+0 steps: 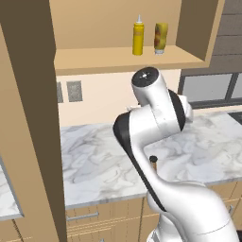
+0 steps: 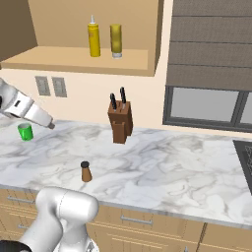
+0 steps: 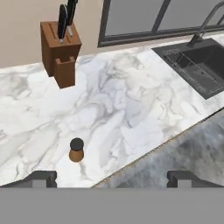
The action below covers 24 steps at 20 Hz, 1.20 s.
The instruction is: There are various items on the counter. Only move the condiments/shakers into the cabinet.
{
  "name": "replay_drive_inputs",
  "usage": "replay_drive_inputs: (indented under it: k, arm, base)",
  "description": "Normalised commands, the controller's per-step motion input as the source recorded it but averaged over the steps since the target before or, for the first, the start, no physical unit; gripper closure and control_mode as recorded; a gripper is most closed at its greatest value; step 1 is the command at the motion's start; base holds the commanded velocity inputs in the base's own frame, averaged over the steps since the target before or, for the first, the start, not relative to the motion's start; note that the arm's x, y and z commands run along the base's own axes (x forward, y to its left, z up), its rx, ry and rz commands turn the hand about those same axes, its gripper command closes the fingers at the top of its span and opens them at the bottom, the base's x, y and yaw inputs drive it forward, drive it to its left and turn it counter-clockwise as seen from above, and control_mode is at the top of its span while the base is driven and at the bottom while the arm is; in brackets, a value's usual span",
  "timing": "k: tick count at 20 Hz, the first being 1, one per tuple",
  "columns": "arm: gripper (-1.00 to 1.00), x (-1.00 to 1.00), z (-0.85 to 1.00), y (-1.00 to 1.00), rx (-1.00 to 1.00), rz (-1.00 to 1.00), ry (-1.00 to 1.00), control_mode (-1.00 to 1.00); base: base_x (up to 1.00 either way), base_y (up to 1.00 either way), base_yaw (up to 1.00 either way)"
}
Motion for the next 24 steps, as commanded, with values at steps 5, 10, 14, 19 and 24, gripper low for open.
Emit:
replay_drive_inputs:
  k: [5, 10, 14, 19, 24]
  arm:
    - [-1.0, 0.04, -0.85, -0.2, 0.0, -0.15, 0.08, -1.0]
    - [-1.0, 0.21, -0.96, -0.44, 0.02, 0.13, 0.04, -1.0]
    - [-1.0, 0.34, -0.82, -0.25, 0.02, 0.26, 0.03, -1.0]
    - [-1.0, 0.26, -0.57, -0.03, 0.01, 0.28, 0.03, -1.0]
    - [-1.0, 0.26, -0.6, 0.0, 0.04, 0.26, 0.11, -1.0]
  base:
    - [0.0, 0.0, 0.0]
    - [0.0, 0.0, 0.0]
    - [0.0, 0.0, 0.0]
    - [0.0, 0.0, 0.0]
    - [0.0, 0.0, 0.0]
